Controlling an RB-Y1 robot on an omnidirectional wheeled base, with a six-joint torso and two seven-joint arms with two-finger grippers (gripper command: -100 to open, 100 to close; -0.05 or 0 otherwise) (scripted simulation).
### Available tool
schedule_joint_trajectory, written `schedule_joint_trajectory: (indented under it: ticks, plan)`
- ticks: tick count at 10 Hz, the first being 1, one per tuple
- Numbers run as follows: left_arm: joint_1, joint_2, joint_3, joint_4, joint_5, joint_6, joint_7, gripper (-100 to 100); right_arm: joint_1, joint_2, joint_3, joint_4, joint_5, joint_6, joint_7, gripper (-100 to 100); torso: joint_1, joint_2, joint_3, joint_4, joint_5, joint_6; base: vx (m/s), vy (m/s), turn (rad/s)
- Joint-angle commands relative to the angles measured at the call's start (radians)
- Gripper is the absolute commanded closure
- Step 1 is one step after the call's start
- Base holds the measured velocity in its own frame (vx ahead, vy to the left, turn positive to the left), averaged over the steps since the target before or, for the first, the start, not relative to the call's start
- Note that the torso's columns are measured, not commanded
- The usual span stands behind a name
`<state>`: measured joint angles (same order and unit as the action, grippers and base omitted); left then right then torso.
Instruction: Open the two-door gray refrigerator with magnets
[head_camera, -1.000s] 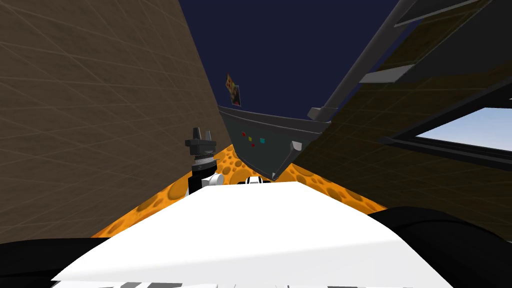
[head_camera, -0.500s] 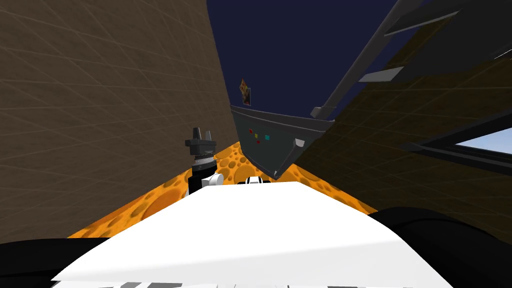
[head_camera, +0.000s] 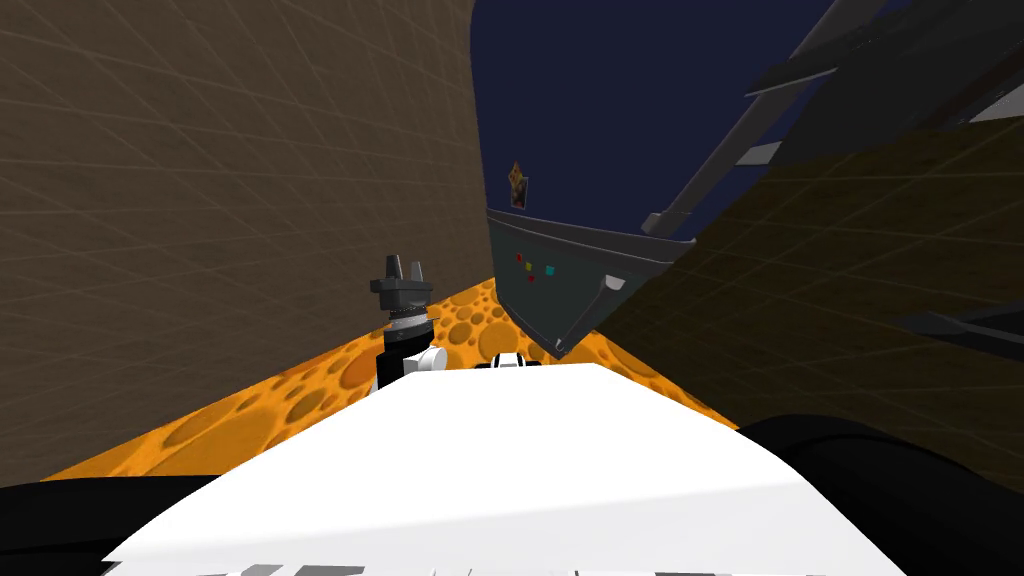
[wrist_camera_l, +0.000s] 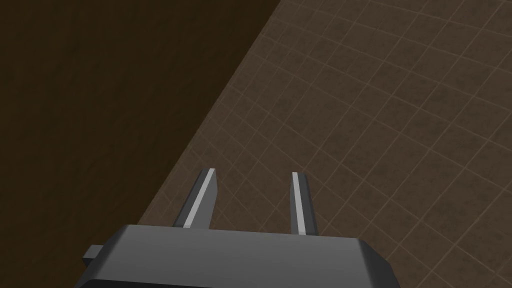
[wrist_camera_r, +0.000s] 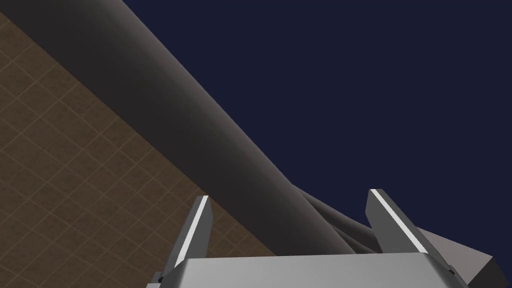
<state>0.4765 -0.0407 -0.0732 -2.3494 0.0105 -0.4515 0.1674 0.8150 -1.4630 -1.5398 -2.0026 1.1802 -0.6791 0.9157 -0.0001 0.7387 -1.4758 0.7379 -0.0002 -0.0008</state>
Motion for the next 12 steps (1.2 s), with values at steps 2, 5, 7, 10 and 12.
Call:
schedule_joint_trajectory:
  ticks: [2, 5, 7, 10, 12]
  plan:
    - [0.0, 0.0, 0.0, 0.0, 0.0, 0.0, 0.0, 0, 0.047, -0.046, 0.045, 0.102, 0.07, 0.057, 0.008, -100, 0.001, -0.001, 0.0, 0.0, 0.0, 0.001, -0.155, 0.025, 0.301]
    - [0.001, 0.0, 0.0, 0.0, 0.0, 0.0, 0.0, 0, 0.047, -0.046, 0.045, 0.102, 0.082, 0.057, 0.008, 100, -0.001, -0.003, -0.001, 0.0, 0.0, 0.003, -0.089, 0.021, 0.085]
    - [0.001, 0.0, 0.0, 0.0, 0.0, 0.0, 0.0, 0, 0.007, -0.006, 0.019, 0.031, 0.019, 0.014, 0.017, 100, -0.005, -0.004, -0.003, 0.002, -0.002, 0.006, 0.175, -0.02, -0.381]
    - [0.001, 0.0, 0.001, 0.0, 0.0, 0.0, 0.0, 0, -0.033, 0.034, -0.007, -0.04, -0.053, -0.028, 0.025, 100, -0.007, 0.0, -0.001, 0.001, -0.003, 0.003, 0.174, -0.031, -0.282]
    - [0.001, 0.0, 0.001, 0.0, 0.0, 0.0, 0.0, 0, -0.052, 0.054, -0.02, -0.075, -0.094, -0.05, 0.03, 100, -0.009, 0.003, 0.003, 0.002, -0.005, 0.005, 0.166, -0.018, -0.283]
